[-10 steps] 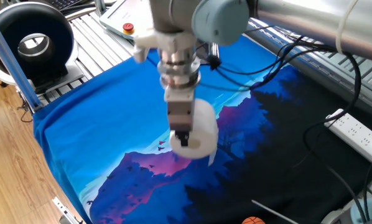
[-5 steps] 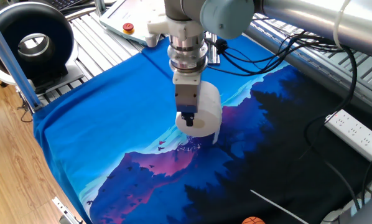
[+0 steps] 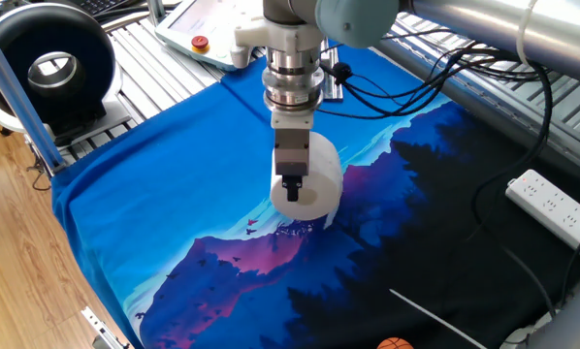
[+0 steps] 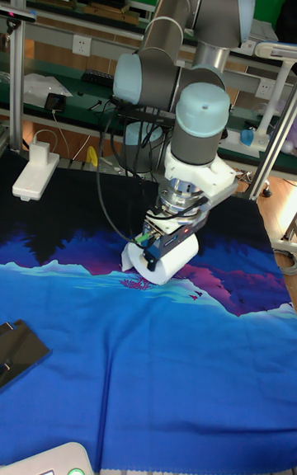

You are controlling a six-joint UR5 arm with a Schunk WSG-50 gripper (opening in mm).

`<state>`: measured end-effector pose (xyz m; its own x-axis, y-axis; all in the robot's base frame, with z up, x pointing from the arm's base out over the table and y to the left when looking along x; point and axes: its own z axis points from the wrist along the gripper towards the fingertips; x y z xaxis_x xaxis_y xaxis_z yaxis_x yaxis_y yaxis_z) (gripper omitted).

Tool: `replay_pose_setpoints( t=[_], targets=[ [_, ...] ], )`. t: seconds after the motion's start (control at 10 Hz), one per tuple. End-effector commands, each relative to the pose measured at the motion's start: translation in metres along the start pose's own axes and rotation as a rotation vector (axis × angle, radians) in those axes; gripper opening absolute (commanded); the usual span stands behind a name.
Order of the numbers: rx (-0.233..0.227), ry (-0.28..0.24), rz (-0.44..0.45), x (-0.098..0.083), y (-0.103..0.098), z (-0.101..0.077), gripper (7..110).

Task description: Put the toilet paper on its holder

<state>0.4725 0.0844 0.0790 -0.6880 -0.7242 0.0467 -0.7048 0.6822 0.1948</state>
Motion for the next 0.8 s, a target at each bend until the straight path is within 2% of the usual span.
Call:
replay_pose_setpoints(
  t=[0.0,0.2,0.3,0.4,0.5,0.7],
  targets=[
    [-0.039,0.028,0.074,0.007,0.008,-0.002,7],
    [-0.016,0.001,0.081,0.001,0.002,-0.002,7],
    [0.015,-0.029,0.112,-0.006,-0.006,-0.002,7],
    [0.019,-0.011,0.145,-0.001,-0.016,-0.005,7],
    [0.039,0.013,0.135,0.007,-0.041,-0.015,7],
    [0.004,0.024,0.054,0.017,-0.093,-0.033,7]
  ],
)
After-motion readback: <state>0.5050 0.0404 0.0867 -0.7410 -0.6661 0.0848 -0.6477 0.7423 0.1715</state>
